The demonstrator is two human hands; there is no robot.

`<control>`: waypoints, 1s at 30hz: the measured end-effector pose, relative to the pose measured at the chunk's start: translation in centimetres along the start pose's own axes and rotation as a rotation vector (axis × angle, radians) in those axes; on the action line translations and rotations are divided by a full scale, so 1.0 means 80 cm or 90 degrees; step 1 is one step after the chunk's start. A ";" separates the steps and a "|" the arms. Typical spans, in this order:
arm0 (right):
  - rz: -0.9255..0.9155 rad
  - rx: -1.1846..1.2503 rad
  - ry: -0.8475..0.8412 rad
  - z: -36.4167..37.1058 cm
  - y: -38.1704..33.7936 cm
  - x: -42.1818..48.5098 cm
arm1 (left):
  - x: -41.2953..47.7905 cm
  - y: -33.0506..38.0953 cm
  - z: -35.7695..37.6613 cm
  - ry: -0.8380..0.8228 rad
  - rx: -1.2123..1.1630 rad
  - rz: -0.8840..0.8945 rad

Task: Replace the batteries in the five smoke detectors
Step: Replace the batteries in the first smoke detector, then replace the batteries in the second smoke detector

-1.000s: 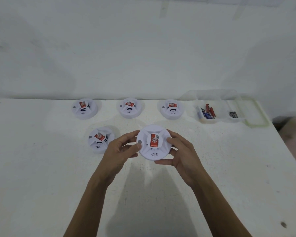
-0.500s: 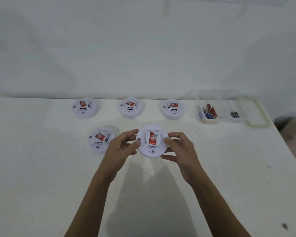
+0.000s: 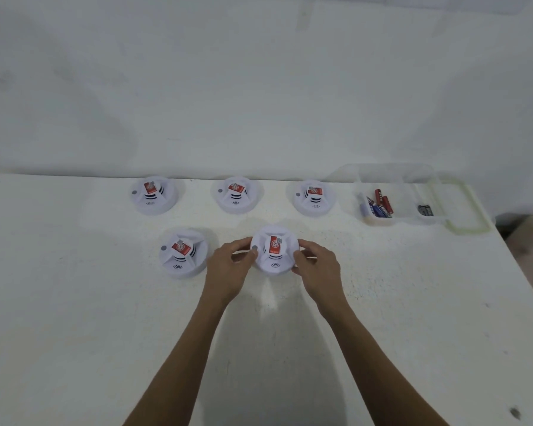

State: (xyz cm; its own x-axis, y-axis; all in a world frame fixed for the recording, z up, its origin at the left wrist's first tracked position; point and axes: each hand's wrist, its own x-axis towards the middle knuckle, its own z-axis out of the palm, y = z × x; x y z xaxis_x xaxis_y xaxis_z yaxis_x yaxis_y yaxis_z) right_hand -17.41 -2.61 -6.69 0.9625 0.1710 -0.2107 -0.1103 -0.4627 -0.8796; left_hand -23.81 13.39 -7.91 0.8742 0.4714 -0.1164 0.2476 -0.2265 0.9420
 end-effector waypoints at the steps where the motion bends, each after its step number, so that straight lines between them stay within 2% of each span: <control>1: -0.002 -0.024 -0.003 0.002 0.002 0.002 | 0.002 -0.003 0.002 0.002 0.029 0.005; 6: -0.001 -0.117 -0.016 0.008 0.010 0.008 | 0.004 -0.017 0.004 -0.022 0.103 0.010; 17: -0.002 -0.167 0.002 0.012 0.004 0.002 | -0.003 -0.021 -0.001 0.012 0.113 0.003; 23: -0.144 -0.186 0.102 0.031 -0.031 -0.016 | -0.017 -0.001 -0.030 0.091 0.112 0.085; 27: -0.242 -0.121 0.037 0.058 -0.057 -0.025 | -0.026 0.005 -0.057 0.184 0.101 0.120; 30: -0.240 -0.075 -0.075 0.082 -0.068 -0.022 | -0.025 -0.002 -0.081 0.263 0.105 0.113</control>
State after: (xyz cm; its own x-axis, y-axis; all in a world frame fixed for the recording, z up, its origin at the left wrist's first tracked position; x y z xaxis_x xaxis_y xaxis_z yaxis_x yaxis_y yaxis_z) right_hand -20.17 5.32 -4.33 0.8945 0.4424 0.0642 0.2806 -0.4441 -0.8509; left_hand -28.33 17.99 -5.78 0.6776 0.7051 0.2088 0.2019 -0.4514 0.8692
